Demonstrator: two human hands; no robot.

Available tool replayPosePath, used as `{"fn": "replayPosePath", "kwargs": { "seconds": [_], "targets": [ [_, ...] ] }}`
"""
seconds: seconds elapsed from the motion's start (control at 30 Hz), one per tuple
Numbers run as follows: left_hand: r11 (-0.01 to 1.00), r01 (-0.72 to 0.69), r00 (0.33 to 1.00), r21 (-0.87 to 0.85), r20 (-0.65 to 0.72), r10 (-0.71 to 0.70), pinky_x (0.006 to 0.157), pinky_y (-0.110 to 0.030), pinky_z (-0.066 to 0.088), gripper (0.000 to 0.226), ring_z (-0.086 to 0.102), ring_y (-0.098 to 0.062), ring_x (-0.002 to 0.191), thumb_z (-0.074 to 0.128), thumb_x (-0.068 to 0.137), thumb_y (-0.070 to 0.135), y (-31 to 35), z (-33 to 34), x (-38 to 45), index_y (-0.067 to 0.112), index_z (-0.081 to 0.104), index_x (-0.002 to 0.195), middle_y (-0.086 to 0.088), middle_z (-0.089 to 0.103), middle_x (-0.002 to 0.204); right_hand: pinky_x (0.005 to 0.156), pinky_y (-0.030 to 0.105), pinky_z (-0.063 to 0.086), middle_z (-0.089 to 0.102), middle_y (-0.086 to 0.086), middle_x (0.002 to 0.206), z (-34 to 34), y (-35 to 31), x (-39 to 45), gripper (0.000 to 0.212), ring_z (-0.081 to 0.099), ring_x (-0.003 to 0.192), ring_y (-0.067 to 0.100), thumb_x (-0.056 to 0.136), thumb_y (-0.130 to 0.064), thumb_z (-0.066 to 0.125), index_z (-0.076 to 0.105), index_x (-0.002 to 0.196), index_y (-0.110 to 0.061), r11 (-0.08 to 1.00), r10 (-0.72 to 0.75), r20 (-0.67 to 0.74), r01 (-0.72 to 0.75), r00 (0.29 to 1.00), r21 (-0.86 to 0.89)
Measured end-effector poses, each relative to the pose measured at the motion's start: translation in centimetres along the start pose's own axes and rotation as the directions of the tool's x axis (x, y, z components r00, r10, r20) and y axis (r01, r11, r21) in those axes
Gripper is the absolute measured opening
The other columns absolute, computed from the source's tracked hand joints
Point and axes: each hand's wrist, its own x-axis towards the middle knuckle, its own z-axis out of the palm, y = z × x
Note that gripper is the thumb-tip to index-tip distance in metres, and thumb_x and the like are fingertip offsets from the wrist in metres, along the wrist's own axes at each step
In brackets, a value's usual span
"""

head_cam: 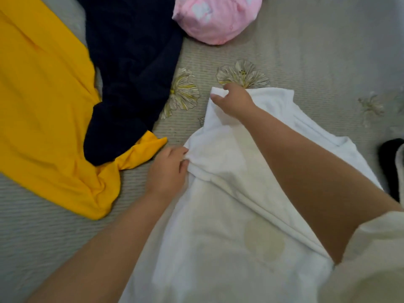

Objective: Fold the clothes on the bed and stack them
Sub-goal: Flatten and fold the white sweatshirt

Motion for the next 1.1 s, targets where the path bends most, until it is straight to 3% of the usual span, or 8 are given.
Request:
{"fn": "replayPosePath", "kwargs": {
  "seconds": [0.13,0.33,0.5,0.6,0.67,0.8,0.97,1.1],
  "targets": [
    [1.0,0.002,0.998,-0.005,0.062,-0.002,0.071,-0.024,0.028,0.026,0.052,-0.029,0.101,0.059,0.086,0.011,-1.0,-0.4,0.8,0.002,0.06,0.11,-0.015,0.059,0.109,0.095,0.022,0.033,0.043,0.011,0.14,0.9,-1.0,1.8,0.049,0.043,0.126,0.023,0.091,-0.017,0.053,0.038,0.136,-0.007,0.999,-0.031,0.041,0.03,0.999,0.035],
    [0.992,-0.057,0.994,-0.114,0.088,0.068,0.064,-0.015,0.023,0.027,0.045,-0.015,0.085,0.065,0.08,0.007,-2.4,-1.6,2.0,0.004,0.059,0.106,-0.01,0.056,0.101,0.067,0.004,0.034,0.055,0.0,0.101,-1.6,-2.6,5.0,0.032,0.047,0.093,0.006,0.09,-0.007,0.045,0.061,0.117,-0.011,0.949,-0.123,-0.317,0.204,0.941,0.24],
    [0.998,-0.035,0.999,-0.056,-0.024,0.033,0.059,-0.029,0.028,0.006,0.047,-0.022,0.075,0.054,0.085,0.004,-2.3,-2.0,3.6,0.003,0.058,0.09,-0.009,0.056,0.086,0.06,0.012,0.035,0.053,-0.005,0.082,-1.6,-2.9,7.0,0.034,0.047,0.072,0.005,0.087,0.0,0.045,0.057,0.119,-0.003,0.919,-0.035,-0.285,0.143,0.958,0.368],
    [0.988,-0.148,0.988,0.04,-0.042,0.149,0.054,-0.033,0.037,0.017,0.051,-0.03,0.064,0.04,0.082,0.005,-3.4,-2.3,3.8,-0.001,0.054,0.074,-0.015,0.054,0.077,0.072,0.012,0.04,0.057,0.0,0.114,-1.8,-2.6,7.3,0.046,0.053,0.098,0.01,0.089,0.005,0.045,0.041,0.134,-0.004,0.856,-0.006,-0.098,0.056,0.995,0.513],
    [0.971,-0.214,0.973,0.103,-0.065,0.221,0.05,-0.033,0.043,0.028,0.054,-0.03,0.059,0.033,0.079,0.011,-3.8,-2.1,3.6,-0.004,0.053,0.067,-0.021,0.055,0.073,0.093,0.016,0.034,0.044,0.005,0.14,-1.2,-2.6,7.2,0.048,0.043,0.125,0.015,0.091,0.0,0.043,0.037,0.138,-0.007,0.938,-0.088,-0.078,0.109,0.993,0.33],
    [0.958,-0.213,0.954,0.191,-0.171,0.246,0.06,-0.034,0.05,0.024,0.054,-0.032,0.074,0.036,0.074,0.004,-3.7,-1.2,3.6,-0.01,0.056,0.073,-0.026,0.061,0.083,0.1,0.018,0.022,0.044,0.008,0.14,-0.3,-1.4,5.8,0.042,0.039,0.129,0.021,0.093,-0.006,0.039,0.043,0.134,-0.007,0.967,-0.246,-0.339,0.253,0.908,-0.024],
    [0.887,-0.377,0.907,0.267,-0.086,0.412,0.076,-0.049,0.049,0.041,0.061,-0.042,0.089,0.04,0.069,-0.005,-3.5,-1.6,3.7,0.006,0.057,0.105,-0.031,0.062,0.099,0.109,0.043,0.016,0.036,0.013,0.145,3.9,3.8,-2.9,0.04,0.022,0.139,0.029,0.093,-0.012,0.039,0.044,0.132,-0.004,0.983,-0.18,-0.447,0.17,0.876,-0.063],
    [0.856,-0.381,0.91,0.35,-0.018,0.413,0.076,-0.059,0.046,0.049,0.06,-0.05,0.093,0.058,0.053,-0.02,-3.3,-1.6,3.7,-0.002,0.07,0.097,-0.031,0.063,0.104,0.104,0.061,0.012,0.035,0.022,0.142,7.7,8.5,-12.2,0.048,0.016,0.133,0.031,0.091,-0.025,0.035,0.045,0.131,0.0,0.996,-0.086,-0.476,0.06,0.875,-0.07]
  ]
}}
